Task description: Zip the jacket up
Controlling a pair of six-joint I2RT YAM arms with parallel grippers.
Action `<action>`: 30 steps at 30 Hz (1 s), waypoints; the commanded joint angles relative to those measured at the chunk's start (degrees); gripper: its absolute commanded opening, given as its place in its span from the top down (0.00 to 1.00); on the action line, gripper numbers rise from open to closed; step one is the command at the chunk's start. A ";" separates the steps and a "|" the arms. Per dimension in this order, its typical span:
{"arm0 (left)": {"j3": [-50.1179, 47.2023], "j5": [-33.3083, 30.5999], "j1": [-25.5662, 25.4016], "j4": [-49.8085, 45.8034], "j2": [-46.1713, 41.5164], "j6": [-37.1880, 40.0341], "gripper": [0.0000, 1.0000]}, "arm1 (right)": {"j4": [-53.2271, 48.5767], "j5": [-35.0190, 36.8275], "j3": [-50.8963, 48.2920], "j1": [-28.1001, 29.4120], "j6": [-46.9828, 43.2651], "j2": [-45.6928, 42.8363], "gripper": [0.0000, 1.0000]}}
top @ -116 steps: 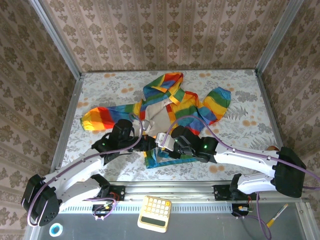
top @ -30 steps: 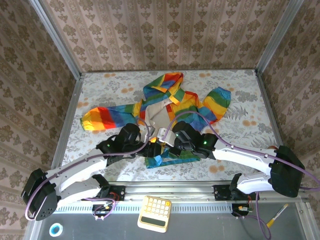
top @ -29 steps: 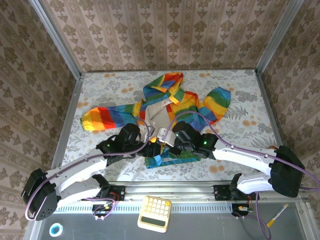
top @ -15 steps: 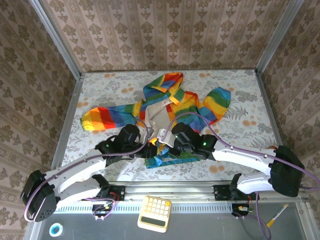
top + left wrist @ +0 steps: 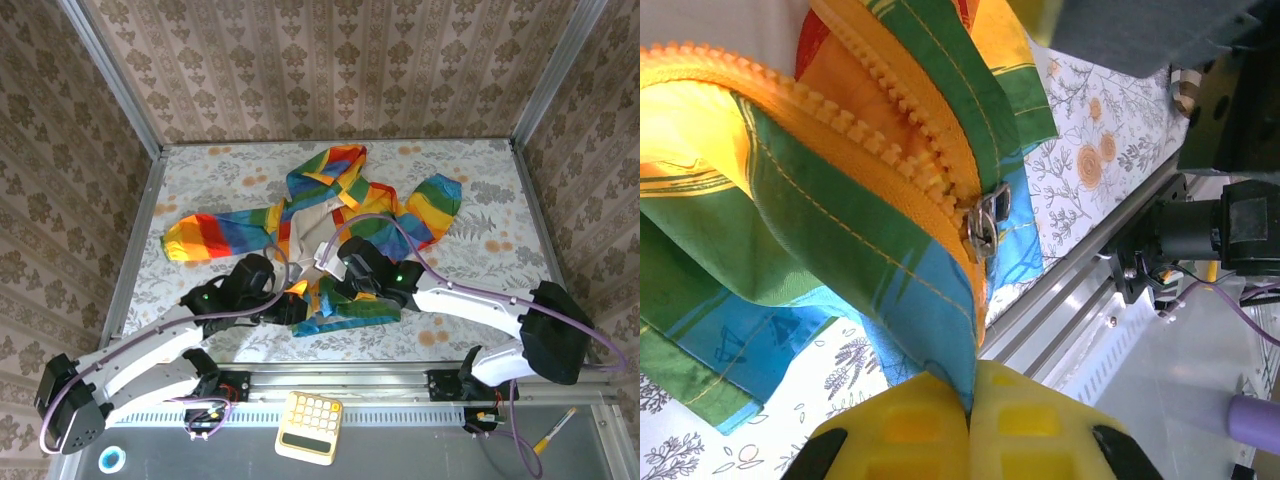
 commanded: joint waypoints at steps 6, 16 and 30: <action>0.05 0.39 -0.05 -2.10 -1.50 1.99 1.00 | 7.97 -10.50 -5.35 -0.13 -5.41 -5.94 0.94; 1.96 1.49 0.57 -3.02 -1.11 5.97 1.00 | 5.64 -21.49 -8.80 0.29 -9.47 -11.76 0.63; 5.38 2.02 0.65 -6.09 0.76 11.03 1.00 | 4.14 -25.84 -4.78 0.84 -9.34 -2.94 0.59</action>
